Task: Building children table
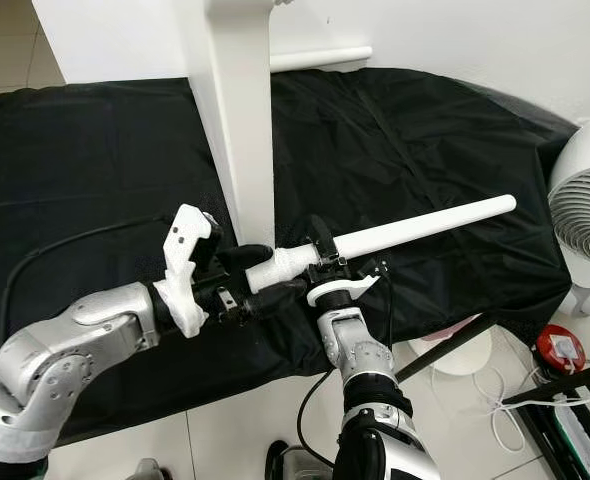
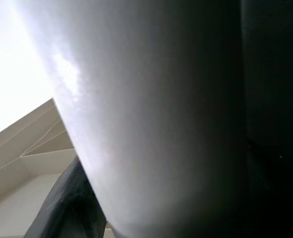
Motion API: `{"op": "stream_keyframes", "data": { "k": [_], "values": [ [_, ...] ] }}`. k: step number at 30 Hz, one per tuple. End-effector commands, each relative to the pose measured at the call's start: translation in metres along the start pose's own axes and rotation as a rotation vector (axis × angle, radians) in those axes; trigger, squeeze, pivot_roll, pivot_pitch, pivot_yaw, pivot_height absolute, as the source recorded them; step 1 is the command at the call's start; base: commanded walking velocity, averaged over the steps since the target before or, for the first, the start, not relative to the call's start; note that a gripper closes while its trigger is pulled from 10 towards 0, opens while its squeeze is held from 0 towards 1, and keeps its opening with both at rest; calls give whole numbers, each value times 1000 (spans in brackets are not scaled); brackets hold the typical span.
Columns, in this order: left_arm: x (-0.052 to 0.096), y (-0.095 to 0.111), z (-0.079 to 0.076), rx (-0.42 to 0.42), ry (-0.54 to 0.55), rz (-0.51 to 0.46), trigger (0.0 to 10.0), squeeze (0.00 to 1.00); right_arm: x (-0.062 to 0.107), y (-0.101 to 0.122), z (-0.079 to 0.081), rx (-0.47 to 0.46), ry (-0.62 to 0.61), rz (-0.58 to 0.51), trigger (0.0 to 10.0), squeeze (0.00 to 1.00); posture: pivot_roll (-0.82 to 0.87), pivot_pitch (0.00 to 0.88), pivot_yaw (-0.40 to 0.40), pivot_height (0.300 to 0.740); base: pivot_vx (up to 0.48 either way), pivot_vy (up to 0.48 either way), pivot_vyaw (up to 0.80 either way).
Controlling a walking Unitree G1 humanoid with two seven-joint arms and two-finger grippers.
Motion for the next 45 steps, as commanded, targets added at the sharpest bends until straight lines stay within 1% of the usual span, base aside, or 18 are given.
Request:
{"op": "stream_keyframes", "data": {
  "k": [1,2,4,6,11,15,17,26,28,29,31,32,33,34,36,38,41,45],
  "values": [
    [-3,-2,-1,-13,-26,7,10000,0,7,-27,-23,-85,-81,42,10000,0,140,184,-50,740,0,0,0],
    [-5,0,3,-25,-24,4,10000,0,7,-27,-22,-79,-73,48,10000,0,131,183,-48,740,0,0,0],
    [-6,0,4,-29,-24,3,10000,0,7,-27,-21,-77,-70,50,10000,0,131,183,-48,740,0,0,0],
    [-8,4,9,-28,-11,-15,10000,0,9,-26,-19,-65,-56,57,10000,0,116,183,-44,740,0,0,0],
    [-11,5,12,-33,-7,-23,10000,0,13,-25,-19,-66,-51,56,10000,0,108,182,-38,740,0,0,0],
    [-14,6,16,-43,-13,-25,10000,0,18,-21,-19,-71,-43,48,10000,0,95,182,-29,740,0,0,0],
    [-15,6,21,-60,-17,-24,10000,0,24,-18,-17,-74,-26,43,10000,0,89,181,-23,740,0,0,0],
    [-17,9,25,-75,-21,-28,10000,0,33,-21,-11,-61,-6,71,10000,0,85,180,-18,740,0,0,0],
    [-17,9,25,-77,-24,-29,10000,0,36,-22,-8,-54,7,85,10000,0,84,178,-17,740,0,0,0],
    [-17,9,26,-80,-26,-30,10000,0,41,-21,-4,-43,11,89,10000,890,82,175,-16,740,0,0,0],
    [-17,9,26,-80,-26,-30,10000,0,41,-21,-4,-43,11,89,10000,890,82,175,-16,740,0,0,0],
    [-17,9,26,-81,-28,-31,10000,0,45,-20,-2,-38,10,87,10000,1000,81,174,-15,740,0,0,0],
    [-17,9,26,-81,-28,-31,10000,0,45,-20,-2,-38,10,87,10000,1000,81,174,-15,740,0,0,0],
    [-18,8,26,-81,-31,-32,10000,0,50,-16,1,-32,9,79,10000,1000,79,169,-12,740,0,0,0],
    [-18,8,26,-81,-31,-32,10000,0,50,-16,1,-32,9,79,10000,1000,79,169,-12,740,0,0,0],
    [-18,8,25,-81,-36,-32,10000,0,55,-13,4,-31,10,67,10000,1000,79,168,-11,740,0,0,0],
    [-19,8,25,-85,-47,-33,10000,0,67,-8,11,-10,-11,55,10000,1000,77,163,-10,740,0,0,0],
    [-19,9,25,-87,-50,-35,10000,0,74,-8,14,0,-20,52,10000,1000,76,163,-10,740,0,0,0]
  ]
}}
Point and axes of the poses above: a point about 5 cm out from each wrist's last joint towards the gripper, its own x axis pointing back from the gripper into the wrist, its own y axis along the axis of the wrist's last joint, z = x × y, the point moved 5 cm from there along -x, pointing out of the wrist towards the gripper, and after that the axes turned 1 degree about -x, right-handed, at the moved point
